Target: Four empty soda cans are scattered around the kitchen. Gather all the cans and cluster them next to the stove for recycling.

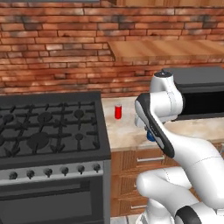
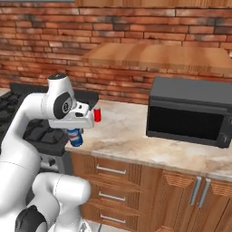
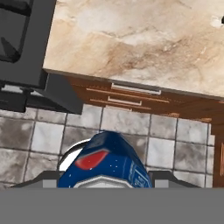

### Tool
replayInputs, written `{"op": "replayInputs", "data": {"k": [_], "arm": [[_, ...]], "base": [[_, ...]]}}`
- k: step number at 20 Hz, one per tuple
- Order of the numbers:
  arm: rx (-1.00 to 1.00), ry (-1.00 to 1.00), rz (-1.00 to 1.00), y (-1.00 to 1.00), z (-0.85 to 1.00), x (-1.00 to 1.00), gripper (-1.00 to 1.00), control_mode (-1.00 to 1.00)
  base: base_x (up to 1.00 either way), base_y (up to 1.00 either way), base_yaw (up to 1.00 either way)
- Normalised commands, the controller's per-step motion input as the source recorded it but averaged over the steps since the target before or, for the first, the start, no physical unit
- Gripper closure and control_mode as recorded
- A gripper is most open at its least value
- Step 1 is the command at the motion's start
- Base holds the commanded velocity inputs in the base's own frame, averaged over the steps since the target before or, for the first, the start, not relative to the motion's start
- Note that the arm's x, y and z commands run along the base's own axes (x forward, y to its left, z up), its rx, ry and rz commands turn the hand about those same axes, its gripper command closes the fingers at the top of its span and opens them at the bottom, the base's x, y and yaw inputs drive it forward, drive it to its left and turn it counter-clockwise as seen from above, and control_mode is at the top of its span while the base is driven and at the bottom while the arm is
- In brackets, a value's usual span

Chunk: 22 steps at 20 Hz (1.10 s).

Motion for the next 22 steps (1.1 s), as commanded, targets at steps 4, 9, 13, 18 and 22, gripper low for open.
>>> {"op": "replayInputs", "data": {"k": [4, 9, 13, 18, 22], "arm": [[0.00, 0.00, 0.00, 0.00, 0.00, 0.00, 1.00, 1.00], [0.00, 0.00, 0.00, 0.00, 0.00, 0.00, 1.00, 1.00], [0.00, 0.00, 0.00, 0.00, 0.00, 0.00, 1.00, 1.00], [0.00, 0.00, 0.00, 0.00, 0.00, 0.00, 1.00, 1.00], [0.00, 0.00, 0.00, 0.00, 0.00, 0.00, 1.00, 1.00]], "base": [[0.31, 0.22, -0.32], [0.39, 0.37, -0.26], [0.45, 0.43, -0.19], [0.29, 0.26, -0.13], [0.09, 0.06, -0.13]]}}
